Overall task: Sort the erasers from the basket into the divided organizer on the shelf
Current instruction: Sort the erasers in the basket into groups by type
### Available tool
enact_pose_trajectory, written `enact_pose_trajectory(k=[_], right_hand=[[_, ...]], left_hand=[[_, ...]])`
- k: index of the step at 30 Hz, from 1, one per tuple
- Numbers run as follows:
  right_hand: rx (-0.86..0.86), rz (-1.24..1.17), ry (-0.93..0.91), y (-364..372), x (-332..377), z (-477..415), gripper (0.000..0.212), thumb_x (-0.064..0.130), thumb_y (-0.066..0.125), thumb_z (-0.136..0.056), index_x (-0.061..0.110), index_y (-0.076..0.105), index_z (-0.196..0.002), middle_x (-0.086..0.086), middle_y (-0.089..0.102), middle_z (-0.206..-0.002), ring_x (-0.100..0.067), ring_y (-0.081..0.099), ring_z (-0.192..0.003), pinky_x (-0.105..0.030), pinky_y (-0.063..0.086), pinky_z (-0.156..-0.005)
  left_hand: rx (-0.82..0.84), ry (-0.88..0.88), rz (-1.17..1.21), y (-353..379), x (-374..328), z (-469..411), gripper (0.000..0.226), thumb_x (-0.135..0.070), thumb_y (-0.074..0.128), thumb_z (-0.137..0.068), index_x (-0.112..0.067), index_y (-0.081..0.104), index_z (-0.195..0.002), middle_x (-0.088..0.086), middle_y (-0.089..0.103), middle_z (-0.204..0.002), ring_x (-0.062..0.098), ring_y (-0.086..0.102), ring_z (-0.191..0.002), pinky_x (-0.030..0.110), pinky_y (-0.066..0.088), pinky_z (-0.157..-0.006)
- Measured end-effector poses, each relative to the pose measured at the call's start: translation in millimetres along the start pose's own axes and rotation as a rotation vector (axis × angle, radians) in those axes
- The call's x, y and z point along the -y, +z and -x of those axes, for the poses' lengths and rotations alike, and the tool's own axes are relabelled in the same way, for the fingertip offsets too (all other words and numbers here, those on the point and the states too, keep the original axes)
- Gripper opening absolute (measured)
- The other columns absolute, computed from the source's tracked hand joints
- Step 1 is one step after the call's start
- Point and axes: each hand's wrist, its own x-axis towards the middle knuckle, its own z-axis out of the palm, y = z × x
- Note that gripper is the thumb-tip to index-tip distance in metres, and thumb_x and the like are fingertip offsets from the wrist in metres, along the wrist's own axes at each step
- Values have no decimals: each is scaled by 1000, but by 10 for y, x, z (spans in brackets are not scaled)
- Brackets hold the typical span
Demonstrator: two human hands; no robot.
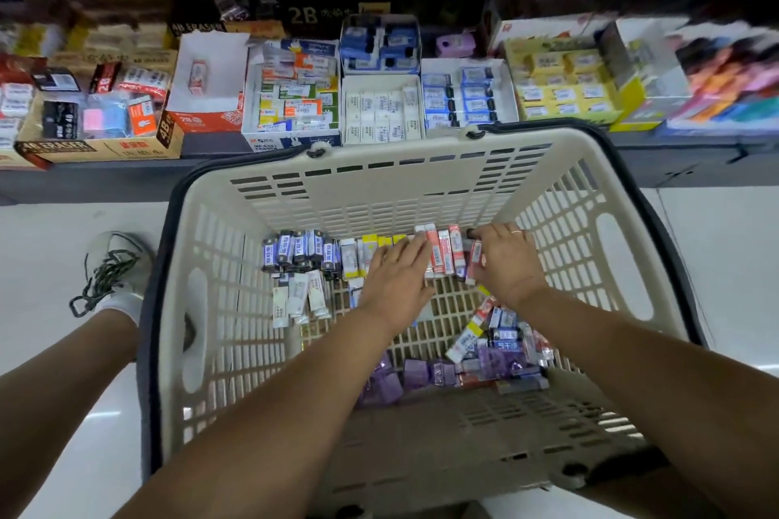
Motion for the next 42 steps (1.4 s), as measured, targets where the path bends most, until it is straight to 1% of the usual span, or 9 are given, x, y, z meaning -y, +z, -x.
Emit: enact_pose_trajectory(k=[5, 9, 15, 19, 21, 24, 31, 37, 42], right_hand=[[106, 107, -67, -2, 6, 41, 80, 50, 68, -76, 19, 31, -141, 0, 37, -139, -22, 28, -131, -39, 24, -104], [28, 80, -42, 78, 73, 75, 72, 44, 65, -78, 22, 33, -138, 2, 43, -134, -22, 31, -126, -39, 24, -100], [57, -150, -1, -91, -2, 80, 77, 32, 73, -74, 28, 30, -137, 3, 50, -134, -22, 34, -129, -38, 23, -103], [93, -415, -26, -224, 55, 62, 83, 19, 77, -73, 22, 31, -142, -4, 54, -133, -26, 52, -120, -37, 39, -104], [84, -560, -53, -237, 114, 40, 82, 15, 78, -72, 20, 34, -141, -3, 52, -134, -23, 53, -118, -32, 43, -101], [65, -630, -69, -305, 171, 1, 80, 12, 80, -71, 21, 37, -138, 1, 51, -131, -16, 52, -114, -21, 40, -93], [152, -741, -108, -221, 199, -61, 89, 8, 83, -68, 21, 35, -141, -3, 40, -141, -12, 51, -113, -23, 43, -98], [14, -678, 196, -71, -15, -35, 51, 8, 72, -79, 12, 53, -125, -7, 52, -124, -18, 56, -104, -33, 46, -97], [93, -391, 209, 1, 51, -43, 65, 18, 75, -80, 13, 43, -136, -6, 36, -139, -27, 55, -114, -36, 44, -101]], left_hand=[[0, 4, -41, -9, 45, 28, 69, -40, 40, -100, -18, 4, -154, -4, -1, -161, 20, 3, -147, 42, 0, -118], [-24, 76, -95, -38, -11, -13, 72, -38, 41, -100, -19, -2, -154, -1, -8, -161, 20, -4, -148, 39, -9, -117], [31, 169, -200, -20, -36, -64, 69, -40, 38, -101, -18, -2, -154, 2, -13, -160, 20, -13, -147, 39, -13, -115], [54, 167, -188, 19, 35, -36, 71, -42, 35, -101, -17, -6, -153, 1, -16, -160, 19, -15, -147, 37, -12, -116], [52, 166, -177, 20, 38, -27, 73, -43, 35, -101, -16, -7, -153, 1, -15, -160, 18, -15, -147, 36, -11, -116], [48, 144, -95, 11, 36, -25, 75, -43, 37, -100, -13, -8, -153, 3, -14, -160, 17, -14, -147, 33, -10, -117], [-4, 80, 46, -37, -31, -22, 81, -40, 44, -99, -8, -9, -152, 7, -14, -160, 20, -10, -147, 30, -6, -118], [-25, 132, -74, 16, -54, -54, 75, -39, 41, -100, -16, -7, -153, 6, -17, -159, 21, -11, -147, 34, -9, -117], [-32, 134, -58, 44, -14, -79, 72, -36, 42, -100, -18, -2, -153, 3, -15, -160, 19, -11, -148, 31, -10, -115]])
